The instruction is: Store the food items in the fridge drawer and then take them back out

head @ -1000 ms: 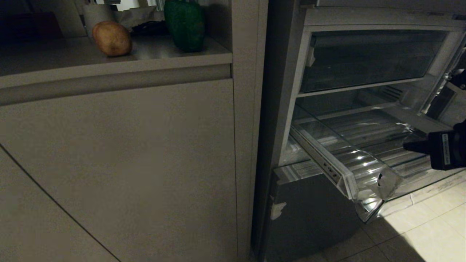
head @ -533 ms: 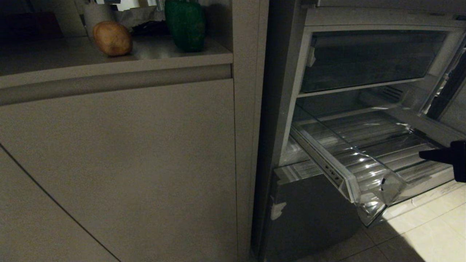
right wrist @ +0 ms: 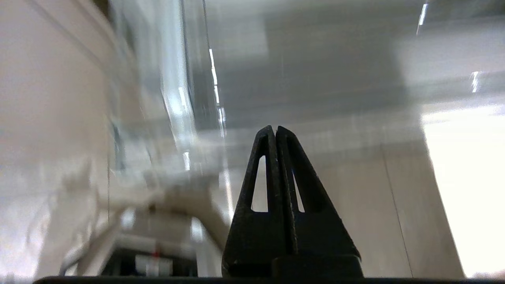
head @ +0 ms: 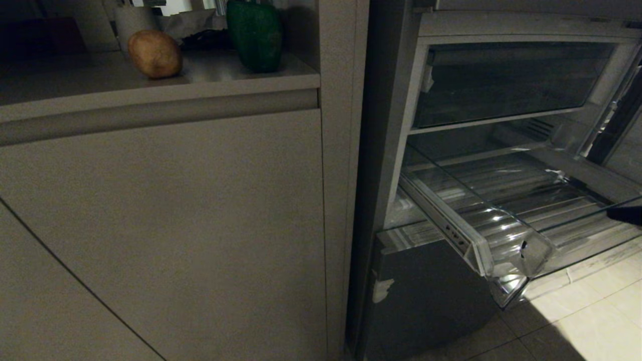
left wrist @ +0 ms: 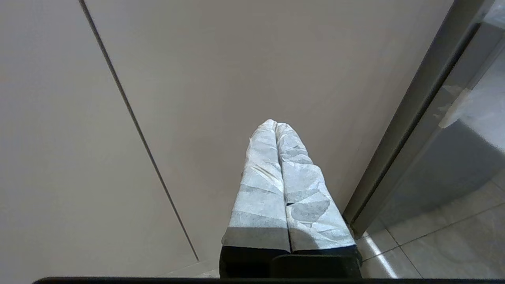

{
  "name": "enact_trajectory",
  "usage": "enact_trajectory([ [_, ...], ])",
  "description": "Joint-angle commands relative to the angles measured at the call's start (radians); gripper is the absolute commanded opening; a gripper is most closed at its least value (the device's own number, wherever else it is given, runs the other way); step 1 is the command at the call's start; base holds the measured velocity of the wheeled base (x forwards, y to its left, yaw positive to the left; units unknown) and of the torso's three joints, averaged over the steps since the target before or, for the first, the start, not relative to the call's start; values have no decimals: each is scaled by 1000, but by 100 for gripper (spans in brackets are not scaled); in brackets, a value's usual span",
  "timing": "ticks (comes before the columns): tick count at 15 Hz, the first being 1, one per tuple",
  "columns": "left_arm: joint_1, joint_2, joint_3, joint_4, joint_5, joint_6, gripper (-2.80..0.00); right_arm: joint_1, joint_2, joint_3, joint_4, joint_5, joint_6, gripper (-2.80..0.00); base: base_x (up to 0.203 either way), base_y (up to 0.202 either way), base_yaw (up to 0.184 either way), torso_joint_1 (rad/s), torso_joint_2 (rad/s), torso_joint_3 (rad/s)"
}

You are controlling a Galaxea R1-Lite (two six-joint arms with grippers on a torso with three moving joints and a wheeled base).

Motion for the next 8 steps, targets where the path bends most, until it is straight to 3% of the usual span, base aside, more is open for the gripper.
enact_trajectory([
  [1,0,2,0,-1,0,0,-280,1,-4,4,-84,-2,-2,-280,0,0,0,0,0,0],
  [8,0,2,0,0,0,0,-280,1,-214,143,-86,0,-4,-280,0,0,0,0,0,0],
])
